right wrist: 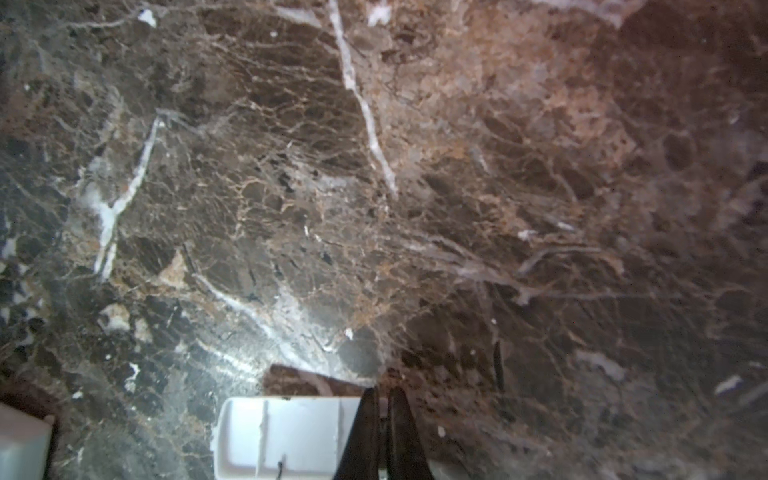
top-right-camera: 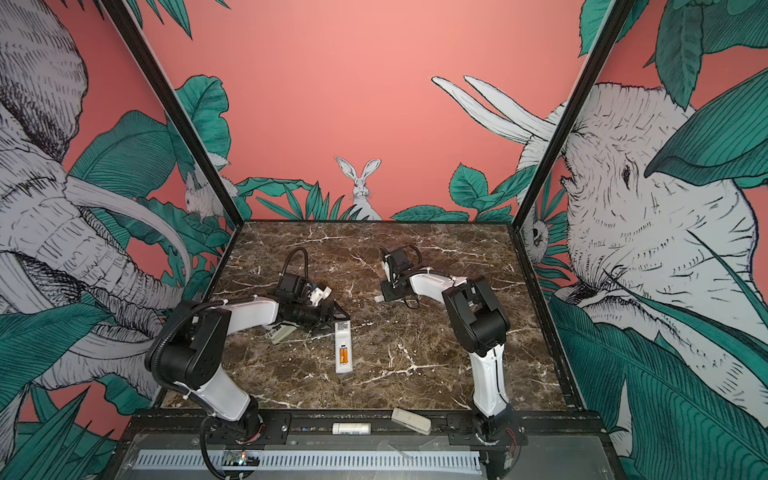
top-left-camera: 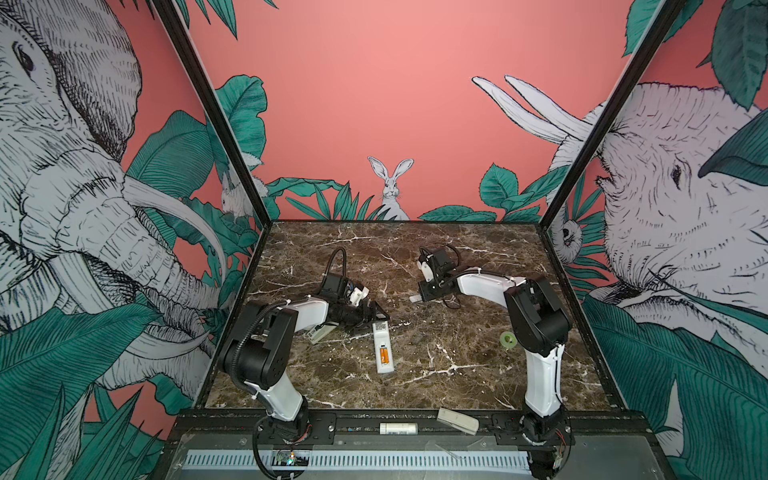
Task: Load the batteries into the remote control
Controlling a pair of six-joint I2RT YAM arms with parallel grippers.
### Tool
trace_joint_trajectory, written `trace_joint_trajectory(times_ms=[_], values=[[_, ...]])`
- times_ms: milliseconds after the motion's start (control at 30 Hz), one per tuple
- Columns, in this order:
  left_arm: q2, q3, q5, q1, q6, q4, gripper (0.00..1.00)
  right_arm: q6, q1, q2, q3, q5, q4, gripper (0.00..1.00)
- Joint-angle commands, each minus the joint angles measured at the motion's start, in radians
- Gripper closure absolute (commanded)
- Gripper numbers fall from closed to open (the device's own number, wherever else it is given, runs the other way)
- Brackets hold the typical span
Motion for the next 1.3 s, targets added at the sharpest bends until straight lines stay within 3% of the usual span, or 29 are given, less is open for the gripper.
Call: trace_joint_trajectory(times_ms=[0,200,500,733,833,1000,1133,1267], values=[[-0.067,0.017,-0.047,0.003,0.035,-0.075,0.07,-0.021,-0.005,-0.082,-0.051,-0.01,0.02,0.95],[-0.138,0.045,0.033,0.002,0.063,-0.109,0.01,-0.083,-0.004,-0.248,-0.224,-0.073,0.161,0.95],[-0.218,0.027,0.264,-0.089,-0.101,0.148,0.01,-0.079,0.002,-0.594,-0.625,-0.264,0.672,0.95],[-0.238,-0.044,0.273,-0.177,-0.352,0.486,0.01,-0.075,0.022,-0.73,-0.711,-0.337,0.785,0.95],[-0.238,-0.053,0.246,-0.204,-0.37,0.506,0.03,-0.077,0.037,-0.758,-0.718,-0.333,0.777,0.96],[-0.245,-0.062,0.213,-0.232,-0.368,0.545,0.21,-0.109,0.084,-0.788,-0.701,-0.299,0.706,0.96],[-0.256,-0.022,0.16,-0.258,-0.264,0.4,0.44,-0.129,0.128,-0.789,-0.656,-0.238,0.607,0.96],[-0.257,-0.01,0.128,-0.258,-0.239,0.367,0.65,-0.131,0.166,-0.795,-0.646,-0.166,0.578,0.95]])
